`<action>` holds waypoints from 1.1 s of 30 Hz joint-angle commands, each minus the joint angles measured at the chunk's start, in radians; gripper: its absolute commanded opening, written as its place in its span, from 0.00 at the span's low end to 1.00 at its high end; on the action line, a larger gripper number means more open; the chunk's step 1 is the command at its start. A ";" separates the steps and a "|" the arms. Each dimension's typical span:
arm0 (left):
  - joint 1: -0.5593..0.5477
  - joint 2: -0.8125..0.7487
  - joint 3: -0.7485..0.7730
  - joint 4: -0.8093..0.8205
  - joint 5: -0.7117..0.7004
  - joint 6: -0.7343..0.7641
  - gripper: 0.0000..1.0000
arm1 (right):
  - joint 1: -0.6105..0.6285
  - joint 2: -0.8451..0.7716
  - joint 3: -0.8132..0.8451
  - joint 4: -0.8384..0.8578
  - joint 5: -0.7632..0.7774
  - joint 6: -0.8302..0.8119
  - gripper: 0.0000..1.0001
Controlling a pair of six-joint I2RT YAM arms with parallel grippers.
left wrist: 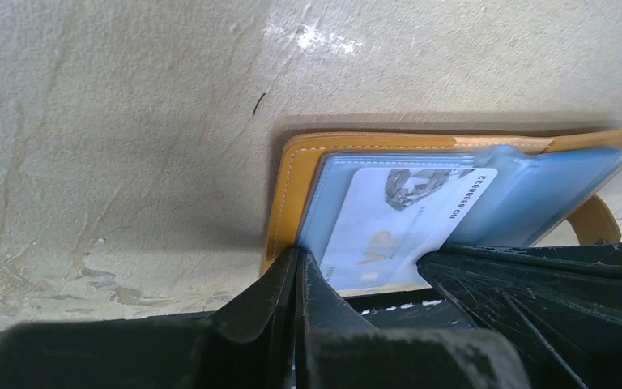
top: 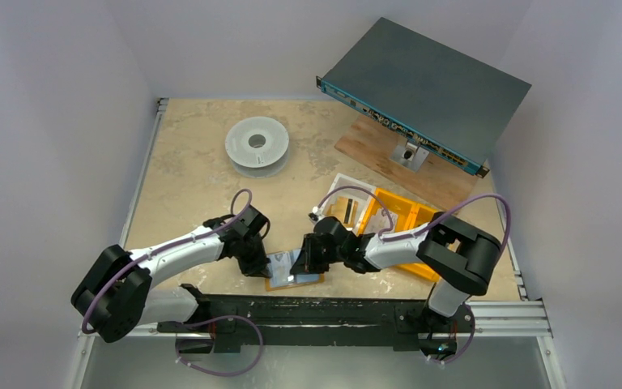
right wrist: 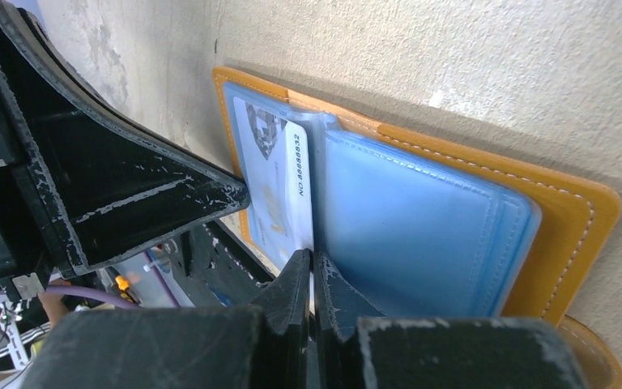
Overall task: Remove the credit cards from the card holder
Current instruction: Remove the credit card from the card holder.
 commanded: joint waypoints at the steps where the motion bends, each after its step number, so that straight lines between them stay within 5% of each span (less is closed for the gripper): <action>1: -0.002 0.035 -0.039 -0.061 -0.114 -0.014 0.00 | -0.015 -0.033 -0.028 -0.029 0.045 -0.015 0.00; 6: -0.002 0.033 -0.037 -0.063 -0.116 -0.014 0.00 | -0.030 -0.053 -0.060 -0.002 0.033 -0.017 0.00; 10: -0.002 0.039 -0.033 -0.057 -0.112 -0.011 0.00 | -0.031 -0.021 -0.050 0.036 -0.004 -0.025 0.26; 15: -0.002 0.041 -0.028 -0.054 -0.107 -0.007 0.00 | -0.031 0.017 -0.038 0.062 -0.023 -0.023 0.34; 23: -0.002 0.044 -0.022 -0.053 -0.103 -0.004 0.00 | -0.031 0.100 -0.023 0.122 -0.060 -0.014 0.31; 33: -0.001 0.016 -0.027 -0.096 -0.130 -0.040 0.00 | -0.034 0.005 -0.034 0.015 0.009 -0.034 0.03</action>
